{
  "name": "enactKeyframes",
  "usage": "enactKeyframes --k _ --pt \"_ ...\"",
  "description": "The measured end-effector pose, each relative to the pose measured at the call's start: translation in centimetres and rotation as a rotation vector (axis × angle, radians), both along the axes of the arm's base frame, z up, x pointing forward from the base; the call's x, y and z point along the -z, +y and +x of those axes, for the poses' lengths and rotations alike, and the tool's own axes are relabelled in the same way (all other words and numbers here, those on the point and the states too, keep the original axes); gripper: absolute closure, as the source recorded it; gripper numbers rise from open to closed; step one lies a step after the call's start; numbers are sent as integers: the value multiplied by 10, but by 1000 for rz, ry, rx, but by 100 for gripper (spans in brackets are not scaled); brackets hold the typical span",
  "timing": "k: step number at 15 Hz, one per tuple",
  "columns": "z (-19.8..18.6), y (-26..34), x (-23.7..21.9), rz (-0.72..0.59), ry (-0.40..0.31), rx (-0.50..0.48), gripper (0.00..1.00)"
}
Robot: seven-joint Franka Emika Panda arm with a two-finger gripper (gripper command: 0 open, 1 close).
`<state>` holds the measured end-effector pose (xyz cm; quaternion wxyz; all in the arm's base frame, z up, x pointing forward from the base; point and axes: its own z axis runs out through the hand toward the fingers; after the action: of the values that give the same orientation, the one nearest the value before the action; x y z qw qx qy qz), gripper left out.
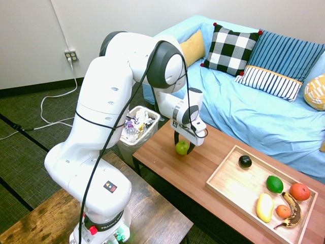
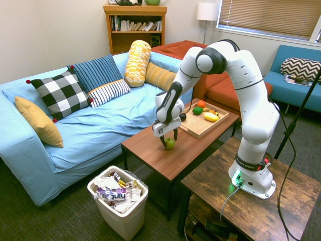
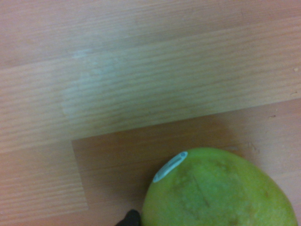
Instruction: Put the apple in the tray
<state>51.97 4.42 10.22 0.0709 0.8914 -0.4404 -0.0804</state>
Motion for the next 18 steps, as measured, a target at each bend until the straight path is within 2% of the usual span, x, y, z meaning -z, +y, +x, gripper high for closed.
enactKeyframes --k 11,13,15,18 --pt "7 9 2 31 9 10 100" --pt "12 11 -13 40 -18 7 100" --pt "20 2 -49 42 -75 19 100" --pt "27 -52 -113 22 -170 89 100"
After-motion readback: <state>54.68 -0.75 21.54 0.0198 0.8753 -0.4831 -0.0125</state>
